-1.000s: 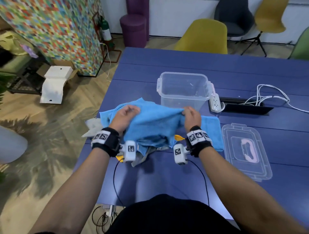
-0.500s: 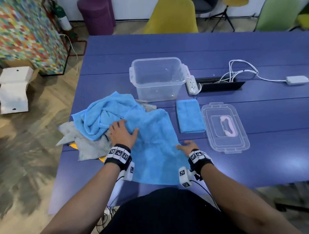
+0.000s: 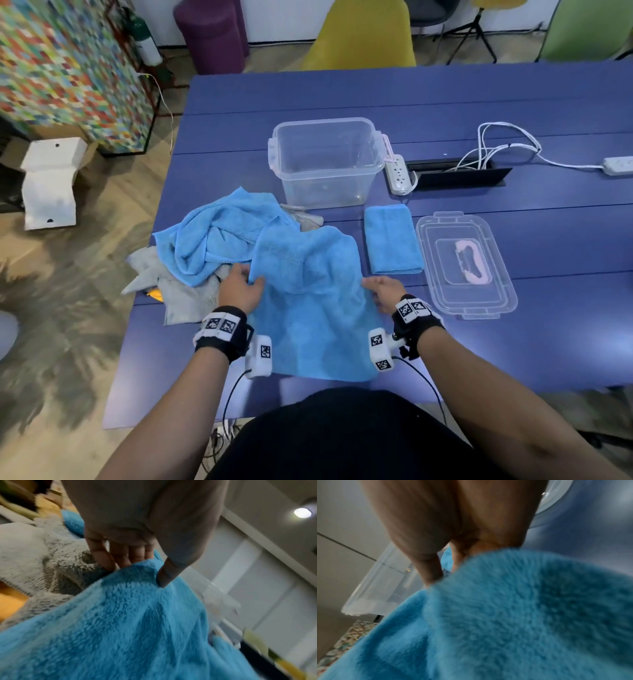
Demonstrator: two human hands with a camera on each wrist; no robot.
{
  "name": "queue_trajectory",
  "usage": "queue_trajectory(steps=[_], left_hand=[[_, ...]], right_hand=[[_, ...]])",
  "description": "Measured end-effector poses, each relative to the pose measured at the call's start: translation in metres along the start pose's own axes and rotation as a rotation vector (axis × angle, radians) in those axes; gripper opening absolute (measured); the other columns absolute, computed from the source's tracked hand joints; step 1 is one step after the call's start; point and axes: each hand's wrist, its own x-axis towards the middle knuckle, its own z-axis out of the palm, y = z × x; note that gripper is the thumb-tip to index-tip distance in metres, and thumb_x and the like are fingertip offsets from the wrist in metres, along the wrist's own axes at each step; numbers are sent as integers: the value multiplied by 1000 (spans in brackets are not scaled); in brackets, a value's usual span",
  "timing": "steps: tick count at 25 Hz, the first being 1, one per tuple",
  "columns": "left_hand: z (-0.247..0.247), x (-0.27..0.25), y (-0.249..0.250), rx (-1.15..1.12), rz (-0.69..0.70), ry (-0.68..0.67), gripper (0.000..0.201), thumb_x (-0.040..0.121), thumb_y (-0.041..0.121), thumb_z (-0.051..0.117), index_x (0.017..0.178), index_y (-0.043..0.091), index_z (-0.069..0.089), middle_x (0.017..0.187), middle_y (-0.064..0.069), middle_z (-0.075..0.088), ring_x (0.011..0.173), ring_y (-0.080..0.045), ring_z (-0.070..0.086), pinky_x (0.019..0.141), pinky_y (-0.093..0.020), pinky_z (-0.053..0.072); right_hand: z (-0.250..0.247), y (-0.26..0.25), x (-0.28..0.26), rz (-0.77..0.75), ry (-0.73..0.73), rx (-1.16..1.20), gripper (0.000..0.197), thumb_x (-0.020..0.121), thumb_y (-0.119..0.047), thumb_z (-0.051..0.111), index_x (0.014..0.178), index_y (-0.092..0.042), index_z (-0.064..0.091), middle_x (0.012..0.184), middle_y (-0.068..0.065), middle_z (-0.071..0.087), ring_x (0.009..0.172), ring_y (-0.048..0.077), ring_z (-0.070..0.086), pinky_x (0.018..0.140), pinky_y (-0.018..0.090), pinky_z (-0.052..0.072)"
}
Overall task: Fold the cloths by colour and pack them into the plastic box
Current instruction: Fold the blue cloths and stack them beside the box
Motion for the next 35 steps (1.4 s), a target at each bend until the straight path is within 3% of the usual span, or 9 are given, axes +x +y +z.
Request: queue_trajectory(steps=[4, 7, 12, 15, 19, 23, 27, 31, 35], left_hand=[[-23, 11, 15, -357, 29, 89, 20, 89, 21, 67, 102, 25, 51, 81, 1, 60, 70, -17, 59, 67, -25, 48], [-34, 12, 30, -469, 45, 120, 25, 92, 18, 64, 113, 25, 51, 75, 5, 47, 64, -7, 47, 62, -16, 40], [-38, 16, 46, -697, 219, 219, 12, 97, 14, 58, 97, 26, 61, 104, 9, 64, 93, -1, 59, 91, -18, 44], [-37, 19, 66, -736, 249, 151, 11, 95, 13, 62, 103, 18, 65, 108, 10, 66, 94, 6, 61, 93, -18, 44], [-42, 29, 80, -695, 291, 16, 40, 84, -2, 68, 115, 25, 66, 124, -1, 65, 109, -10, 61, 96, -27, 49], [-41, 41, 88, -383, 353, 165, 39, 82, 15, 74, 111, 39, 67, 110, 0, 71, 86, -10, 61, 89, -35, 55], [-36, 40, 92, -246, 391, 349, 27, 81, 27, 74, 108, 28, 72, 90, 3, 63, 66, -4, 51, 79, -37, 54], [-37, 23, 103, -189, 501, 438, 18, 77, 33, 77, 92, 25, 74, 94, 10, 50, 88, -14, 58, 87, -32, 49], [-38, 18, 105, -489, 466, 35, 17, 83, 25, 73, 81, 30, 57, 99, 0, 61, 92, -16, 60, 88, -33, 43]], right_hand=[[-9, -23, -10, -29, -38, 91, 38, 82, -12, 75, 113, -7, 51, 85, 12, 61, 53, 14, 59, 52, 25, 48], [-18, -43, -27, -119, -65, 156, 20, 88, -3, 65, 102, -14, 56, 79, 9, 61, 49, 12, 53, 46, 20, 44], [-67, -85, -34, -480, 263, 599, 24, 92, 3, 56, 87, -20, 63, 76, -2, 62, 61, 10, 50, 55, 24, 41], [-95, -102, -50, -549, 219, 576, 22, 87, 6, 61, 97, -13, 66, 84, -1, 66, 64, 4, 62, 61, 17, 50], [-111, -103, -57, -596, 211, 279, 50, 77, 17, 66, 121, -7, 61, 96, 2, 65, 77, 7, 63, 75, 16, 54], [-119, -101, -60, -651, 391, -236, 48, 78, 4, 72, 120, -19, 64, 110, 2, 52, 91, 13, 59, 90, 21, 49], [-126, -102, -62, -675, 424, -215, 18, 86, -19, 71, 105, -19, 71, 93, 2, 61, 69, 9, 51, 69, 19, 45], [-141, -103, -57, -749, 545, -106, 18, 88, -29, 68, 100, -15, 68, 105, 1, 53, 87, 11, 54, 73, 10, 43], [-146, -96, -54, -760, 438, 235, 8, 96, -28, 57, 89, -25, 61, 85, -6, 62, 79, 8, 57, 76, 27, 47]])
